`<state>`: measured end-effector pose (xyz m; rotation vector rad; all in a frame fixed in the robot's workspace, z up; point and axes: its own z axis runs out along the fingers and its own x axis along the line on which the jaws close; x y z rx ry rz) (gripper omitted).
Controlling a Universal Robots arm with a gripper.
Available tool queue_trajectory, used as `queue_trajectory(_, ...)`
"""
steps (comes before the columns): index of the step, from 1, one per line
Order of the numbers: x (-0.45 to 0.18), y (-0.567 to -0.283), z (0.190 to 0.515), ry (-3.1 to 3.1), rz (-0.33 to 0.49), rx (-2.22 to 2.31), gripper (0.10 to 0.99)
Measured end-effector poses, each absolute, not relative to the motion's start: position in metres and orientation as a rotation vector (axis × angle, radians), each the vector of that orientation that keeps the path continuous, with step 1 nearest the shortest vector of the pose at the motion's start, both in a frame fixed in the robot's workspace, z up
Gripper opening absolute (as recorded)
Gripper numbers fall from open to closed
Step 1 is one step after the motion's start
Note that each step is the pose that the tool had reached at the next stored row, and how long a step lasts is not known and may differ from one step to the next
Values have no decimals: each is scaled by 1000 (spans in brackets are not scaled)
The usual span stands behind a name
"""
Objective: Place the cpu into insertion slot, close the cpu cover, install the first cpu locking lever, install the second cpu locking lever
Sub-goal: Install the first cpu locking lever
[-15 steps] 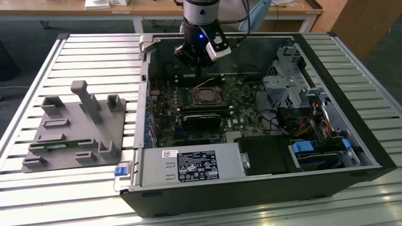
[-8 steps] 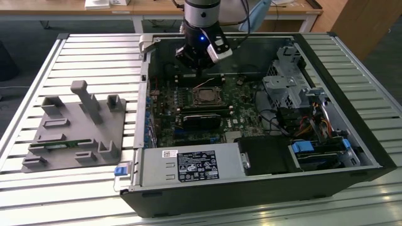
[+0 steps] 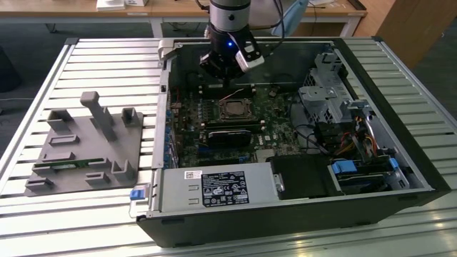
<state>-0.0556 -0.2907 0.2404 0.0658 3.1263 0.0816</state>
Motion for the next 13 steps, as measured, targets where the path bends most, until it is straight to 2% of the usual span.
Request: queue_trajectory(13,-51,-289,237,3126,82,66,122)
